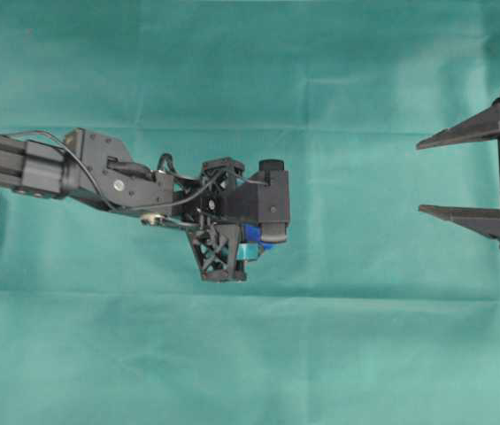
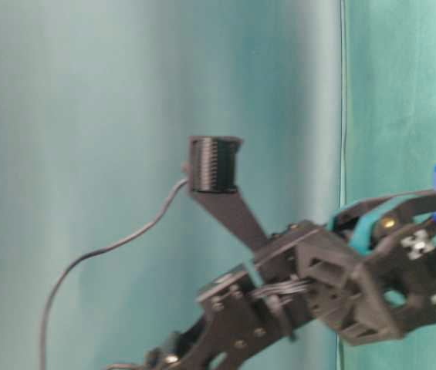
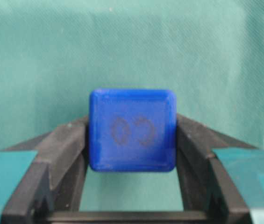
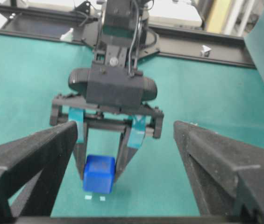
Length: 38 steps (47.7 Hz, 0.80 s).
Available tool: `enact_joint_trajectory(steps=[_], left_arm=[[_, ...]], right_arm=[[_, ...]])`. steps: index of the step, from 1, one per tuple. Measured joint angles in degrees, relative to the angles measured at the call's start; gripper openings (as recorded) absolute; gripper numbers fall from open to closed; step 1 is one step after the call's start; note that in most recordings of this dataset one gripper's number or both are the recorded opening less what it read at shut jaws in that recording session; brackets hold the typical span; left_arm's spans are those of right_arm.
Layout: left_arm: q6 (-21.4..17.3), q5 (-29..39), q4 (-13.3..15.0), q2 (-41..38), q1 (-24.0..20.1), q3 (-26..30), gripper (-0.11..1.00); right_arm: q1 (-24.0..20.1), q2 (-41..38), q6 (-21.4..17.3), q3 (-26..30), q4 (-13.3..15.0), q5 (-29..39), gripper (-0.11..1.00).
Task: Handover the blue block to the right arm after grasping it with the left arm, then place it in the designated position.
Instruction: 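Lift the blue cube with the left gripper and hold it mid-table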
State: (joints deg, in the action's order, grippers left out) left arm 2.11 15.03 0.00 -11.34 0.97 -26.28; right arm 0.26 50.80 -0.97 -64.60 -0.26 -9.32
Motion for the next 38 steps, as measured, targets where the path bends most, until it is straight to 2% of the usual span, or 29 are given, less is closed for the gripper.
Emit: enact_joint_trajectory(steps=[20, 38], left_arm=[[0.00, 6.42, -0.09, 12.57, 0.18, 1.49, 0.47], [-0.44, 12.92, -0.18, 18.90, 0.79, 7.38, 0.47]], right_arm=[[-0.09, 0.00, 0.09, 0.00, 0.09, 0.00, 0.95], [0.00, 0.09, 0.09, 0.00, 0.18, 0.00, 0.95]])
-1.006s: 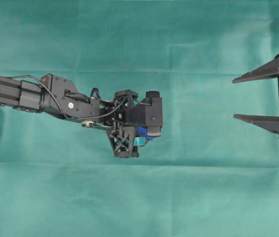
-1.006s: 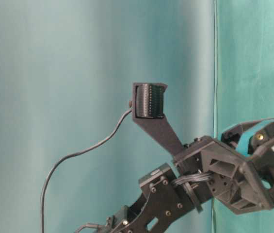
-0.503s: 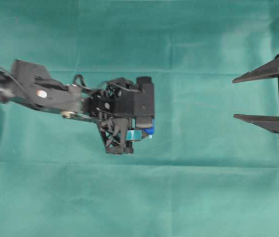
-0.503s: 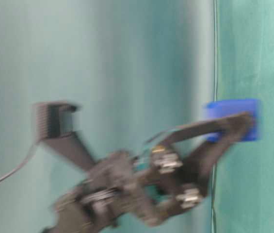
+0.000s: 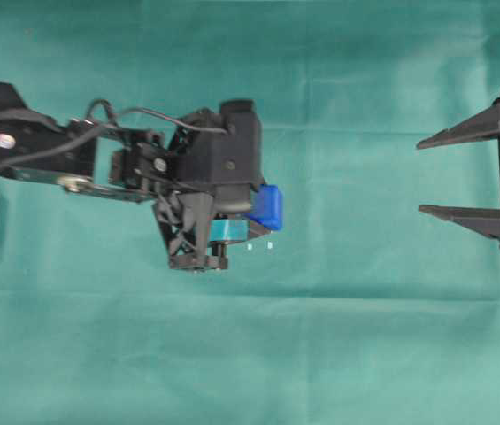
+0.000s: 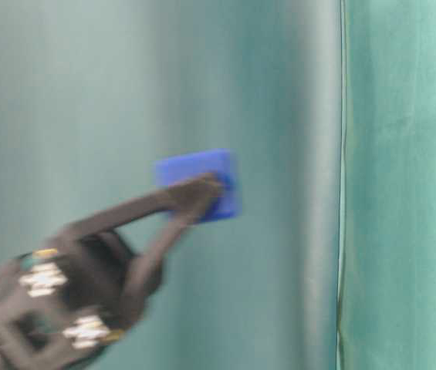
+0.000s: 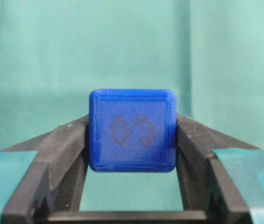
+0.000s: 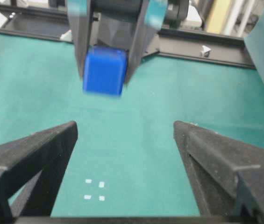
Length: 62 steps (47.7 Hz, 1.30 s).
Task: Handover the blue block to the right arm after grasping it with the left arm, then place it in the designated position.
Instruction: 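Lift the blue cube with the left gripper and hold it mid-table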
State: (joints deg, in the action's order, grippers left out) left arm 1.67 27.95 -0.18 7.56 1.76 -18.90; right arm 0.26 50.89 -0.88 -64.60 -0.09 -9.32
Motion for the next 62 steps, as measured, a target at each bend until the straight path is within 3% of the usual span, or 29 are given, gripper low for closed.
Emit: enact_joint_trajectory(steps=[15, 62], left_arm=[[0.00, 1.05, -0.18, 3.69, 0.09, 1.23, 0.47], [0.00, 1.32, -0.18, 3.69, 0.09, 1.14, 0.47]], right_arm=[[0.00, -0.09, 0.00, 0.00, 0.09, 0.09, 0.95], [0.00, -0.09, 0.00, 0.00, 0.09, 0.09, 0.95]])
